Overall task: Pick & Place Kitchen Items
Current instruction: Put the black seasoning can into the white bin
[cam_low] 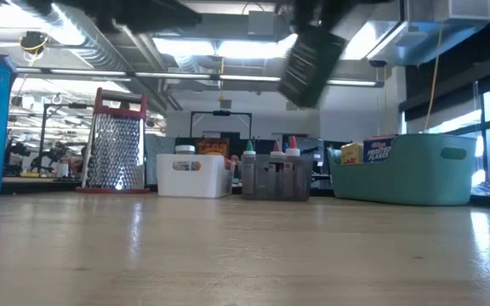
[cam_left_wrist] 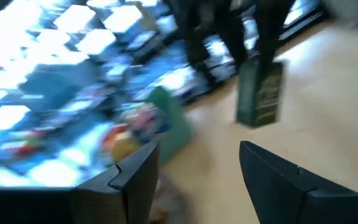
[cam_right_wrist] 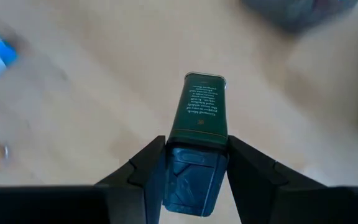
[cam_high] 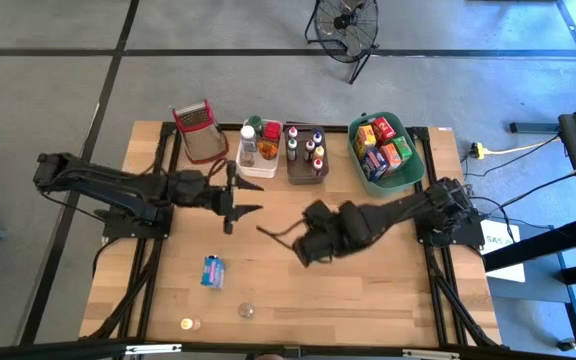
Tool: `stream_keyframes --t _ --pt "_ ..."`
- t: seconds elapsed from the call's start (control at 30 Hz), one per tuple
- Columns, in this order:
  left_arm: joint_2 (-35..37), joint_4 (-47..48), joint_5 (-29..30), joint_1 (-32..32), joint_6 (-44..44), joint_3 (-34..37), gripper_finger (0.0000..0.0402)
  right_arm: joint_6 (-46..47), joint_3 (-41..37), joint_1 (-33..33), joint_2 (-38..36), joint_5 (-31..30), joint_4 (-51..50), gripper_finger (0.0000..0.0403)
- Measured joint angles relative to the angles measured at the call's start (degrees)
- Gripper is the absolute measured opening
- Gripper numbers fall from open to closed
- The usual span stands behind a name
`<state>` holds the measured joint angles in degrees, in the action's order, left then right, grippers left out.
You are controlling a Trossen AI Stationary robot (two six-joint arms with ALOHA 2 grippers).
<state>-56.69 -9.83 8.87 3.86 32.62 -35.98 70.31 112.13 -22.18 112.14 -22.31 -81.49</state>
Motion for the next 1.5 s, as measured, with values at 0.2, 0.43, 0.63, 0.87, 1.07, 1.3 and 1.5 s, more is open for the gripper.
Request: stream_keyframes --t 0.2,0.43,0.63,0.87,1.07,1.3,1.5 --pt "-0.13 -22.32 19.69 5.71 13.14 9.55 0.0214 -12.24 7.13 3.77 -0.02 -11.65 1.16 0.0145" --pt "-0.13 -42.25 27.36 10.39 24.43 15.25 0.0214 -26.84 12.57 5.66 -0.07 -28.17 8.57 0.0145" --pt "-1.40 -47.01 24.84 10.77 30.04 15.25 0.0214 -41.67 15.32 7.78 -0.07 -34.29 19.77 0.0145" --pt "-6.38 -57.71 24.61 10.77 42.27 15.25 0.0214 -61.85 16.14 10.67 -0.07 -30.69 39.36 0.0145" --pt "-9.00 -53.59 24.54 10.77 41.47 15.25 0.0214 -66.35 16.14 11.88 -0.07 -24.31 43.73 0.0145" --pt "-12.74 -48.55 19.84 10.62 38.62 15.25 0.0214 -66.72 16.12 11.91 -0.07 -23.96 43.83 0.0145" --pt "-15.78 -48.25 16.57 10.62 44.43 15.23 0.0214 -66.72 16.12 11.90 -0.07 -21.73 45.01 0.0145"
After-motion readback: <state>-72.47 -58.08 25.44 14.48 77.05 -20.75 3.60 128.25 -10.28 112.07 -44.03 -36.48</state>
